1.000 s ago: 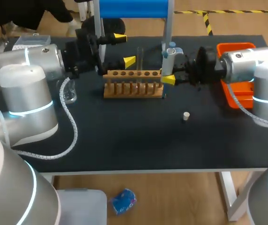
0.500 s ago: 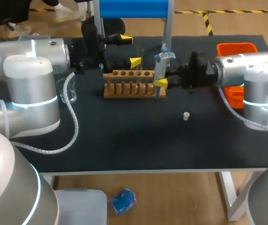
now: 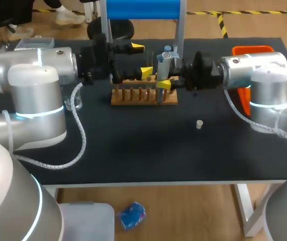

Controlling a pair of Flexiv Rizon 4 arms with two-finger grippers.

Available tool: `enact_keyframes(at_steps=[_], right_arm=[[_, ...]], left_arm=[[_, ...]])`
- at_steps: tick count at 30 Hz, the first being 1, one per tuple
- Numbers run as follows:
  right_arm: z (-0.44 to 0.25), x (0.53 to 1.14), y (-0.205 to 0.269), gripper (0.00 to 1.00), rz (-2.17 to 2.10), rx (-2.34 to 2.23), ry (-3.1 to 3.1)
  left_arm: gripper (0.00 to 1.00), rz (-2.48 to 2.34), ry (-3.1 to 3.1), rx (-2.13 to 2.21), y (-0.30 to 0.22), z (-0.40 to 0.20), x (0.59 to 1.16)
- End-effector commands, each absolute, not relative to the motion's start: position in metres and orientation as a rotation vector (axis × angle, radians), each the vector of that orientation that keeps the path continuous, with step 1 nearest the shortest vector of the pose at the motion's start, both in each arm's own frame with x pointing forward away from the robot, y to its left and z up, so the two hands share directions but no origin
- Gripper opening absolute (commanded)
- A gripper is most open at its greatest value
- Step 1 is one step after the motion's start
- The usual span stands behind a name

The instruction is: Invert the test tube, pick up the pipette, mount the tip to pipette, aspirate from beaker and dispense into the tube, eject the tip, return the pipette, and cap with the stopper.

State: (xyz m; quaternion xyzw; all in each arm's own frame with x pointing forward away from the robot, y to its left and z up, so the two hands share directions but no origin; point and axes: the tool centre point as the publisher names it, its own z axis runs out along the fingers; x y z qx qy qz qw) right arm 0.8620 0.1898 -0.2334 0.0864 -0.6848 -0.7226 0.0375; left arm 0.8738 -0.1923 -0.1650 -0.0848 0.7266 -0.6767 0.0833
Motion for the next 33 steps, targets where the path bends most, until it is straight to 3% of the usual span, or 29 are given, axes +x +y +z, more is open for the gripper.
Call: enact_keyframes(at_steps=[1,27,29,33], right_arm=[[-0.231,0.868,0.197,0.00,-2.215,0.278,-2.098],[-0.229,0.881,0.233,0.00,-2.168,0.305,-2.063],[-0.229,0.881,0.233,0.00,-2.167,0.304,-2.064],[-0.230,0.881,0.234,0.00,-2.164,0.301,-2.065]], left_arm=[[1.00,-2.036,2.147,-0.258,-0.197,-0.171,0.874],[1.00,-2.068,2.133,-0.253,-0.204,-0.175,0.876],[0.91,-2.071,2.129,-0.255,-0.203,-0.175,0.876],[0.90,-2.070,2.128,-0.255,-0.203,-0.175,0.877]])
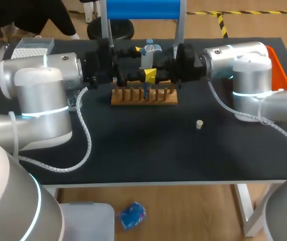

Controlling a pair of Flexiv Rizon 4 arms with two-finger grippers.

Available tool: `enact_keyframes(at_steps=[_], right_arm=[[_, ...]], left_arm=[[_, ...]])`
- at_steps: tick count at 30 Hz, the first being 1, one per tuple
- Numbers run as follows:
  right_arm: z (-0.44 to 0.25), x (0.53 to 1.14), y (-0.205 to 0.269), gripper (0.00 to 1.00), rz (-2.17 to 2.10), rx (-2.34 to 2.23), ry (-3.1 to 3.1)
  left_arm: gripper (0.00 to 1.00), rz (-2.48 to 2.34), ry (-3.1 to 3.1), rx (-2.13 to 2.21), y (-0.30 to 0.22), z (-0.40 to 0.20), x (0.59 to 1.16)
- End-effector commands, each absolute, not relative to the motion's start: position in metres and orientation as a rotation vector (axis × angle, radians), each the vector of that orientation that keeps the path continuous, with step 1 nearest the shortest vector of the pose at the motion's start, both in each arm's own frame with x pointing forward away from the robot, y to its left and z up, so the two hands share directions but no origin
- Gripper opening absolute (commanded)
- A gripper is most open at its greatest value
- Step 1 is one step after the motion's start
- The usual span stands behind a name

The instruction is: Invert the test tube, pick up the pipette, mount the tip to pipette, aspirate from beaker and dispense into the tube, eject the tip, return the pipette, and cap with the stopper.

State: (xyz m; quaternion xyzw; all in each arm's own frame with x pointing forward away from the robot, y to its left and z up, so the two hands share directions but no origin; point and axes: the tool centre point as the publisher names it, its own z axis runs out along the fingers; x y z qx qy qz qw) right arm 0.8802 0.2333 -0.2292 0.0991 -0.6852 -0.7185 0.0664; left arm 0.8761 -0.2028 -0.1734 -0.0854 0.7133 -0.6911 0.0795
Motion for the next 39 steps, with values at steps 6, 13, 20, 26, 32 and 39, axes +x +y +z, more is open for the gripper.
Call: enact_keyframes(at_steps=[6,13,20,26,32,39], right_arm=[[-0.2307,0.8810,0.2341,0.00,-2.163,0.299,-2.064],[-0.2311,0.8810,0.2345,0.00,-2.160,0.300,-2.062],[-0.2317,0.8809,0.2344,0.00,-2.164,0.298,-2.061],[-0.2317,0.8813,0.2337,0.00,-2.167,0.297,-2.064],[-0.2313,0.8823,0.2339,0.00,-2.166,0.299,-2.063],[-0.2314,0.8819,0.2342,0.00,-2.169,0.297,-2.063]], left_arm=[[0.75,-2.071,2.131,-0.259,-0.2033,-0.1761,0.8771],[0.61,-2.079,2.134,-0.257,-0.2056,-0.1773,0.8768],[0.50,-2.080,2.125,-0.260,-0.2056,-0.1776,0.8770],[0.49,-2.078,2.124,-0.268,-0.2043,-0.1785,0.8766],[0.47,-2.079,2.121,-0.261,-0.2051,-0.1786,0.8762],[0.37,-2.079,2.114,-0.259,-0.2052,-0.1785,0.8762]])
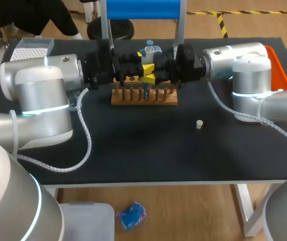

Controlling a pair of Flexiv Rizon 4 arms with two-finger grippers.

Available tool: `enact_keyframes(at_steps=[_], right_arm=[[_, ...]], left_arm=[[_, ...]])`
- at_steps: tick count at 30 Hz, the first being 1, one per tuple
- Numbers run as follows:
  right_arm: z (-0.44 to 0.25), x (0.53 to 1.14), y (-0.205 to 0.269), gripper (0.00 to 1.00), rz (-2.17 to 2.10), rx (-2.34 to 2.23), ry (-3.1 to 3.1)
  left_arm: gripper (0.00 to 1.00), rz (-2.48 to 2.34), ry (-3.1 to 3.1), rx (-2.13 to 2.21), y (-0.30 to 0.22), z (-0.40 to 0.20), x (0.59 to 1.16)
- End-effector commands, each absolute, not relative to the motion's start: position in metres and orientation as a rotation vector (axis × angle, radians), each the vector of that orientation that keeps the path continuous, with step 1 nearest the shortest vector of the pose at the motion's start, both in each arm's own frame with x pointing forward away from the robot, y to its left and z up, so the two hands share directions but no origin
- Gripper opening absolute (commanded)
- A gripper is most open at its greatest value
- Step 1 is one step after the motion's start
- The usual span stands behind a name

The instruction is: Invert the test tube, pick up the pipette, mount the tip to pipette, aspirate from beaker and dispense into the tube, eject the tip, return the pipette, and cap with the stopper.

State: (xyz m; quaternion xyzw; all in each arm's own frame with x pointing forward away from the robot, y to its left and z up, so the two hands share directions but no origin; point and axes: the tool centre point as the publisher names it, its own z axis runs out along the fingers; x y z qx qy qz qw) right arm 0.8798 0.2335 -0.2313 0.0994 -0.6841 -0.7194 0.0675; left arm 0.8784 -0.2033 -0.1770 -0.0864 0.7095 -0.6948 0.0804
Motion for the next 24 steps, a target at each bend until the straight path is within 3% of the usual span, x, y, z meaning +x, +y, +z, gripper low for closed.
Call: enact_keyframes(at_steps=[1,4,5,6,15,16,17,24], right_arm=[[-0.231,0.882,0.234,0.00,-2.169,0.297,-2.062],[-0.232,0.881,0.235,0.00,-2.168,0.298,-2.061],[-0.232,0.881,0.235,0.00,-2.168,0.298,-2.060],[-0.232,0.881,0.235,0.00,-2.167,0.298,-2.060],[-0.231,0.881,0.234,0.00,-2.170,0.296,-2.057],[-0.231,0.881,0.234,0.33,-2.171,0.292,-2.053],[-0.230,0.881,0.234,1.00,-2.170,0.288,-2.054],[-0.233,0.876,0.221,1.00,-2.157,0.238,-2.084]], left_arm=[[0.31,-2.078,2.113,-0.260,-0.205,-0.179,0.876],[0.18,-2.077,2.109,-0.264,-0.204,-0.178,0.876],[0.03,-2.076,2.108,-0.264,-0.204,-0.178,0.876],[0.00,-2.072,2.108,-0.265,-0.204,-0.178,0.876],[0.00,-2.059,2.111,-0.255,-0.205,-0.177,0.877],[0.00,-2.058,2.111,-0.254,-0.204,-0.176,0.877],[0.00,-2.055,2.110,-0.254,-0.204,-0.176,0.878],[0.00,-2.027,2.112,-0.269,-0.197,-0.167,0.883]])
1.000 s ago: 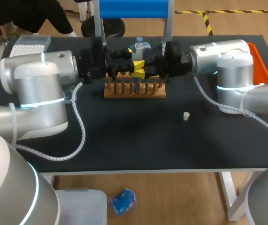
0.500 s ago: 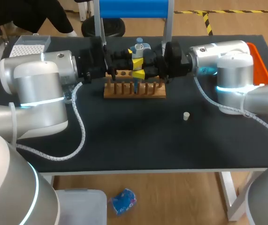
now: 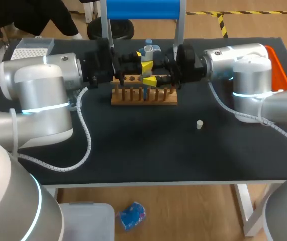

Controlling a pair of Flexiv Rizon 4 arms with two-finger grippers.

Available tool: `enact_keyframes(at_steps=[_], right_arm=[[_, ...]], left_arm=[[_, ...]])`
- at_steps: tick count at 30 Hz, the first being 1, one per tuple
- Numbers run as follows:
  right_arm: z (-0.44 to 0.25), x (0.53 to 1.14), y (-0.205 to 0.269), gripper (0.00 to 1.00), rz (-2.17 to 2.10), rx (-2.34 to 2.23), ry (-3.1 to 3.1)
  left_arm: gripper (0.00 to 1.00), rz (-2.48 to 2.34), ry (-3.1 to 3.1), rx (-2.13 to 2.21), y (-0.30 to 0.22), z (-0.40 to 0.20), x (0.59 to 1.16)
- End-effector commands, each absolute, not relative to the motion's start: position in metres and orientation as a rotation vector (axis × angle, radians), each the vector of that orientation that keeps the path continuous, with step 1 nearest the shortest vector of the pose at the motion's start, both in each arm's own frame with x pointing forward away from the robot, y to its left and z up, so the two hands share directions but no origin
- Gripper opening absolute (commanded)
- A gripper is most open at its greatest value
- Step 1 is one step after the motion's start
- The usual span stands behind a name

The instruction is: Invert the test tube, pick up the pipette, mount the tip to pipette, aspirate from beaker and dispense into the tube, eject the tip, return the pipette, and cap with the stopper.

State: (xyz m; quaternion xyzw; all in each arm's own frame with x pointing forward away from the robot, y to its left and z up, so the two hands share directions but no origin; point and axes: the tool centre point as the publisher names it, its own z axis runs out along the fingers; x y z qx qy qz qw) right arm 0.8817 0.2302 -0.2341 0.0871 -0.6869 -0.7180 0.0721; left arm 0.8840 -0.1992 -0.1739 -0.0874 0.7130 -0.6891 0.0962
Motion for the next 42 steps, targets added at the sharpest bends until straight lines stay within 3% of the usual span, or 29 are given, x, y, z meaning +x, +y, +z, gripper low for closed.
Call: enact_keyframes(at_steps=[1,20,36,42], right_arm=[[-0.233,0.875,0.218,1.00,-2.155,0.231,-2.093],[-0.205,0.884,0.137,1.00,-2.129,0.010,-2.305],[-0.191,0.940,0.105,1.00,-2.123,-0.175,-2.398],[-0.191,0.940,0.105,1.00,-2.123,-0.175,-2.398]], left_arm=[[0.00,-2.019,2.112,-0.270,-0.195,-0.165,0.884],[0.00,-1.838,2.041,-0.642,-0.159,-0.135,0.940],[0.00,-1.651,1.983,-0.900,-0.145,-0.126,1.020],[0.00,-1.652,1.988,-0.904,-0.144,-0.126,1.022]])
